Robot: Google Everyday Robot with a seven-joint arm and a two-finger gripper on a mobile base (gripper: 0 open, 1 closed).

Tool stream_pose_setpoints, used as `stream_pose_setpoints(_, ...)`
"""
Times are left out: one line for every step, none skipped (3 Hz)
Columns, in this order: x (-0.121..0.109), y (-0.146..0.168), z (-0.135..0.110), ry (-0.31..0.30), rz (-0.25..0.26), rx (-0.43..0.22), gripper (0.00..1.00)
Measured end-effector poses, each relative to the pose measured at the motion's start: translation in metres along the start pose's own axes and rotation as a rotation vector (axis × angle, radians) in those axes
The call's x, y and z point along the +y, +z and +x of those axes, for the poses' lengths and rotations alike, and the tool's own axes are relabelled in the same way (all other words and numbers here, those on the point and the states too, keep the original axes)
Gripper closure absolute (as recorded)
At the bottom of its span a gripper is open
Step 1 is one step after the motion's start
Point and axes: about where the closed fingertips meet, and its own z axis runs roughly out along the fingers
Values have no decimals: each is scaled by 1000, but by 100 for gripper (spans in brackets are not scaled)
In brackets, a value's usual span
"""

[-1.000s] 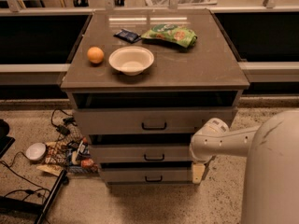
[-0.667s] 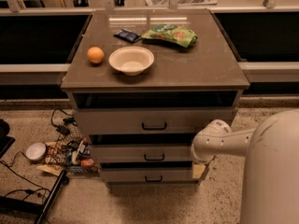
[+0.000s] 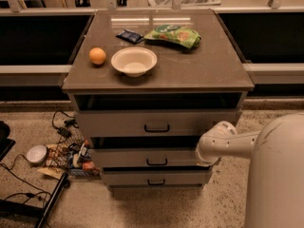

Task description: Open middle drawer

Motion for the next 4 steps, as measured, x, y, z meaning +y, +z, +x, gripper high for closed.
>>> stream_pose_setpoints(0,0,0,1,0,0,87)
stream_pose_setpoints(-1,-5,0,1,0,0,100)
stream_pose_setpoints(-1,-6,0,1,0,0,82)
stream_pose_setpoints(-1,-6,0,1,0,0,59)
